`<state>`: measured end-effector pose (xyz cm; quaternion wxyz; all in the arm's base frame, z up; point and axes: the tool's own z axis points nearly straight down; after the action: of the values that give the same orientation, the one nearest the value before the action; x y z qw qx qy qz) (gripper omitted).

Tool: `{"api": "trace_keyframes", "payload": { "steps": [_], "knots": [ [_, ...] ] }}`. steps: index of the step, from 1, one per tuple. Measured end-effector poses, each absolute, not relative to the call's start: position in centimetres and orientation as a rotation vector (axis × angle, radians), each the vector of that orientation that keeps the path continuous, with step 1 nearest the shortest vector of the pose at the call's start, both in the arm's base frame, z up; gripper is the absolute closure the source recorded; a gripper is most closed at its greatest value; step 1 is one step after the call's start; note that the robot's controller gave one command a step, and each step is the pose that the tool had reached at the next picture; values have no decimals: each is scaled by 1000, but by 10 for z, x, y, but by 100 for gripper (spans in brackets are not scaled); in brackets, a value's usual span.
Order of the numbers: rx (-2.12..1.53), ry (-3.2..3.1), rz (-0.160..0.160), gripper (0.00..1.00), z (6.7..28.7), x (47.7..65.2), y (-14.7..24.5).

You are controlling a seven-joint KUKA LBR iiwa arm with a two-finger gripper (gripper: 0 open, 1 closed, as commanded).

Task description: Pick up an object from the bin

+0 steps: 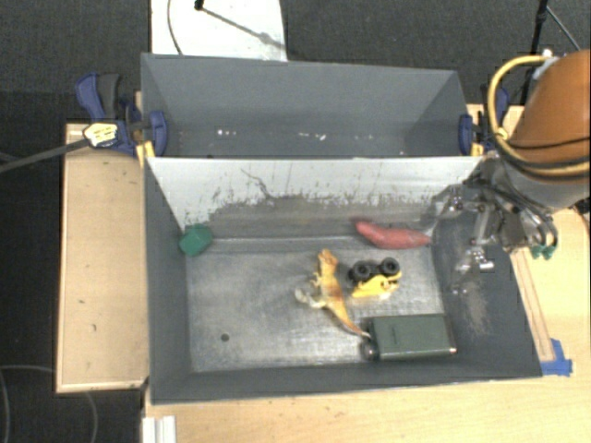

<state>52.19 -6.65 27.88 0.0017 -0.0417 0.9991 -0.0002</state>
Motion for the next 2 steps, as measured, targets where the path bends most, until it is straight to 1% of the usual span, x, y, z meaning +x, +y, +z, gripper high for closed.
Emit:
{"api": "trace_keyframes", "payload": {
  "steps": [1, 2],
  "knots": [
    [-174, 3142, 2, 100, 97, 535, -60],
    [-175, 3137, 1, 100, 97, 536, -60]
  ]
}}
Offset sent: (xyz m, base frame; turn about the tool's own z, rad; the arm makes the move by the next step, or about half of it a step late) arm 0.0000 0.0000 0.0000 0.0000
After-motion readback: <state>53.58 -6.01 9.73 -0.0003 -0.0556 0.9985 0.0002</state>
